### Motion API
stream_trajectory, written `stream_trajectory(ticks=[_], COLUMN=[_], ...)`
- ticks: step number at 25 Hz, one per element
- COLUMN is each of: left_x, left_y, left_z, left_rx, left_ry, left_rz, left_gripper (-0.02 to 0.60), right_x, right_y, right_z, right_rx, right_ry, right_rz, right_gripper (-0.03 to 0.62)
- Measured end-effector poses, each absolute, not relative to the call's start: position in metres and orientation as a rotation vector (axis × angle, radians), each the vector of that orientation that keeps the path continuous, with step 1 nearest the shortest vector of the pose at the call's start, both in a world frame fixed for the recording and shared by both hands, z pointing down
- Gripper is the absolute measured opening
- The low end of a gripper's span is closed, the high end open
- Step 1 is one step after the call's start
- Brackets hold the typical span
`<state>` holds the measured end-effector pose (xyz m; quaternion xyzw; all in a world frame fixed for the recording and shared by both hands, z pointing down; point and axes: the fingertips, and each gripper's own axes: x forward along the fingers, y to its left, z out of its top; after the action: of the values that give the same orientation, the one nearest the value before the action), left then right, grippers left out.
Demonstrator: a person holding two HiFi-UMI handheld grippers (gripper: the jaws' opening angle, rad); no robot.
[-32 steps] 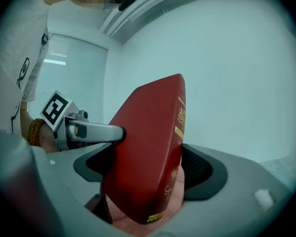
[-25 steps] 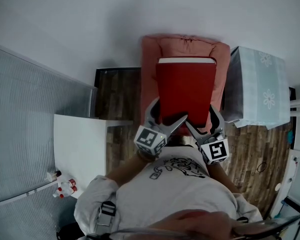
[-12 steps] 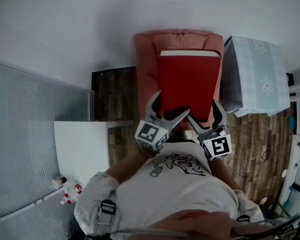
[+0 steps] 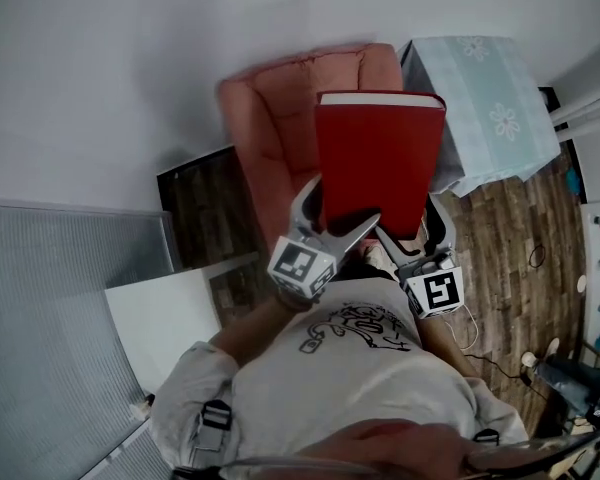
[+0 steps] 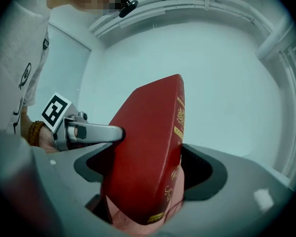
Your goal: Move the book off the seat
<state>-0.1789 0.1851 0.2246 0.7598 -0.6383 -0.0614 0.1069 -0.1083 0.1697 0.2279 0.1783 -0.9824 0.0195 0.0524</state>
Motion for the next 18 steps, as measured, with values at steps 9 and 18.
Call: stream_trajectory(ticks=[9,18], left_x=[-0.109,-0.012], left_y=[0.151,0.120], left_z=[0.225,0.228], left_rx=[2.401,2.527], left_ry=[-1.642,-1.405], left_rz=[-0.164,-0.145], left_gripper=[0.468,0.466], right_x=[-0.037,0.061], right_y=[0.150,0.134], right_z=[0.227,0.233], right_rx=[0.836,1.088], right_ry=[-2.921,-2.818], right_rz=[0.061,0.080], right_gripper=[0.425,0.423])
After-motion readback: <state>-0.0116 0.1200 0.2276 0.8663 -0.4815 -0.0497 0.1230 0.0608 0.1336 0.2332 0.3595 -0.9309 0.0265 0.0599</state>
